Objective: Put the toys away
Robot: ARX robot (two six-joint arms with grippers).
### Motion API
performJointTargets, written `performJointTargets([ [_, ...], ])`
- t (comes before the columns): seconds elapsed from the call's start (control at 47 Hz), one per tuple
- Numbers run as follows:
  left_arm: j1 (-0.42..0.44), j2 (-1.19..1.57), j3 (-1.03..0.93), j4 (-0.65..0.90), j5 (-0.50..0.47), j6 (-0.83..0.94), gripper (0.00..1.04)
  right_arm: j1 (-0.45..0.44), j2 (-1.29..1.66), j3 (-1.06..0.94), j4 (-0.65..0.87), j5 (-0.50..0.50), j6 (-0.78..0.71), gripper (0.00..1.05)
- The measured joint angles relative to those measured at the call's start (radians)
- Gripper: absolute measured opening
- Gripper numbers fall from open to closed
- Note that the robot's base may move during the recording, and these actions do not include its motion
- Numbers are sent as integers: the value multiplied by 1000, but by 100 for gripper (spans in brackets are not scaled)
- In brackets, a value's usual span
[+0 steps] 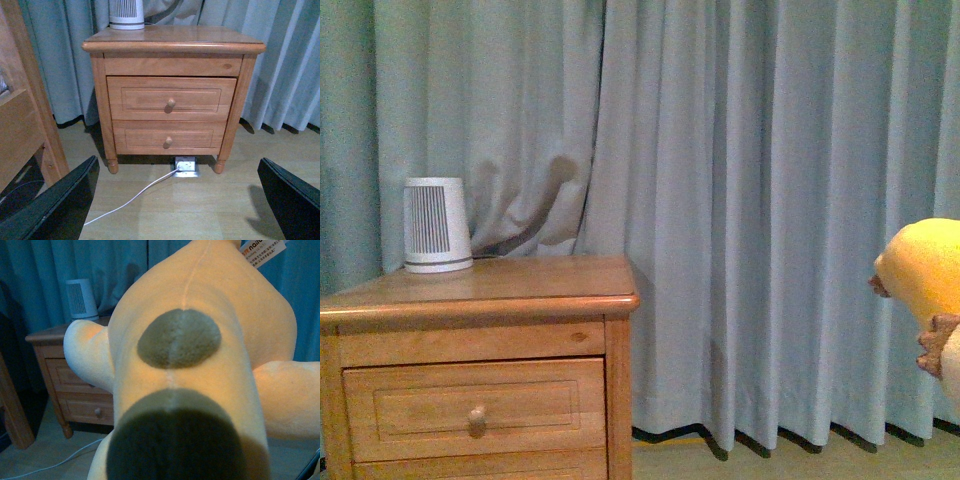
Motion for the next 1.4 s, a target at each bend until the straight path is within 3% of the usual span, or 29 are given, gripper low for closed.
performJointTargets([
  [1.403, 0, 0, 0, 0, 0, 0, 98, 2, 0, 0, 0, 4, -3, 9],
])
